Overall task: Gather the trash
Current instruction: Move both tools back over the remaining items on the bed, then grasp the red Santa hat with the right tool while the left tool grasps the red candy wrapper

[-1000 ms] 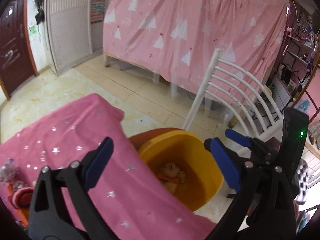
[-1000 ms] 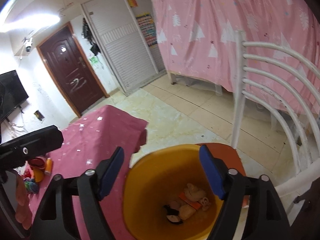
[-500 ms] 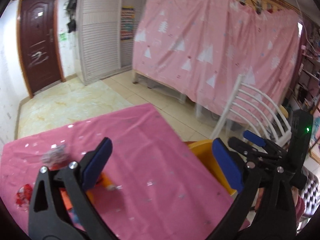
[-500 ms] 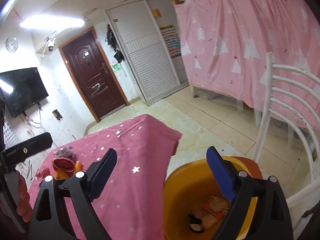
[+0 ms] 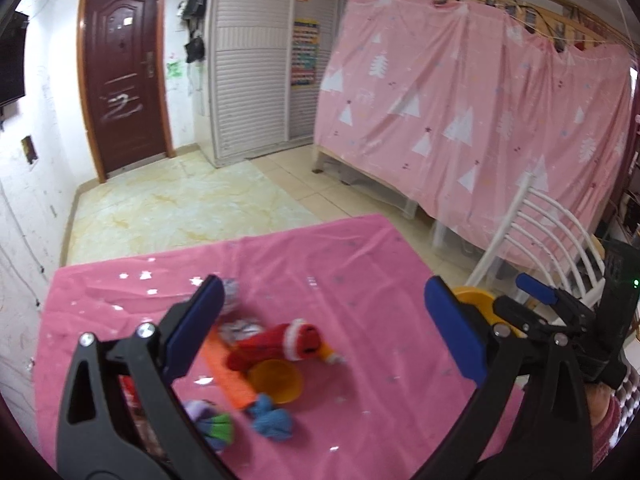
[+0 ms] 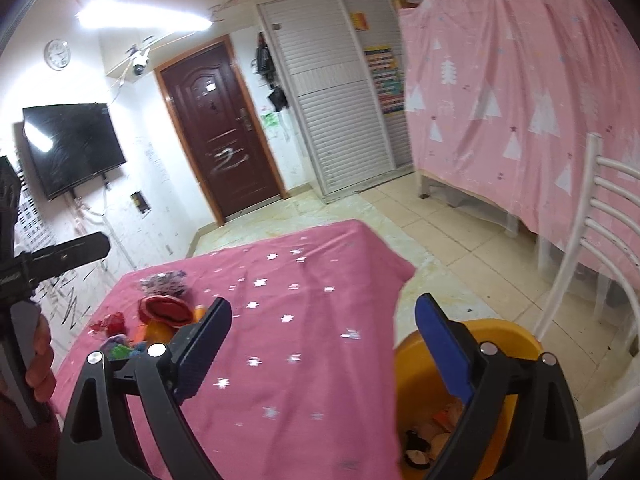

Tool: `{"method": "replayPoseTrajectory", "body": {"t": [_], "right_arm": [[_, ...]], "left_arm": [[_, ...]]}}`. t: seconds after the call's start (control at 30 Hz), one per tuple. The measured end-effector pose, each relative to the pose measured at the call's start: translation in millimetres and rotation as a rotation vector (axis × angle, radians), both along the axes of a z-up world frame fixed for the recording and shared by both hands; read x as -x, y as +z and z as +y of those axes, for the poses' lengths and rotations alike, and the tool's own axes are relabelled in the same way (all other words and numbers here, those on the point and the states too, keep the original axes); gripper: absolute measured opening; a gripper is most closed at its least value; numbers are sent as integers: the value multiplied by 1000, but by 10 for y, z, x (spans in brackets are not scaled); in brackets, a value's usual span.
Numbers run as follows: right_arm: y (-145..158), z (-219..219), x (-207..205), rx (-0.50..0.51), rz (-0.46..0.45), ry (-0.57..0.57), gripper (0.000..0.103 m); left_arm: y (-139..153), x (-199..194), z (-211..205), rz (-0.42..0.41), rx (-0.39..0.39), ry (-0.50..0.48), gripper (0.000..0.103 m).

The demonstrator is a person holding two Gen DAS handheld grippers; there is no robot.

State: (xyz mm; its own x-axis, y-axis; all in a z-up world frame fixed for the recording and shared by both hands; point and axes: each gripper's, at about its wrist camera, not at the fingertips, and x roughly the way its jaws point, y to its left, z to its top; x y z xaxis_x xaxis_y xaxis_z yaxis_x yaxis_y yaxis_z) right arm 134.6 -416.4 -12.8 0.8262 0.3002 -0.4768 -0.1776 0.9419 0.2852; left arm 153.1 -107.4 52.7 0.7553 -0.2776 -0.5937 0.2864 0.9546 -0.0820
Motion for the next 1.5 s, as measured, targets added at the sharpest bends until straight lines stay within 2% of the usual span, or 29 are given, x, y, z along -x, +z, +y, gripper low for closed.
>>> {"method": "replayPoseTrajectory", "body": {"t": [0.4,0.57,0.7,0.93,1.17,1.5], "right_arm": [[51,838,-230,25,17,194,91],[71,1127,-323,9,32,268,93],[70,1412,-389,38,38,321,93],[41,1800,-533,82,69,394,94],[-25,2004,-689,120,108,394,94],[-103,2170,-740,196,114,402,93]], "left_arm": [[-122,-58,920,34,-4,190,96],[-209,-36,1210,57,4,223,96],[-277,-46,1417,80,6,240,96],[-485,-25,1631,132,-3,218,96],[-697,-40,1708,177,-5,194,96],[-928,-102,1735,220,-36,166,96]]}}
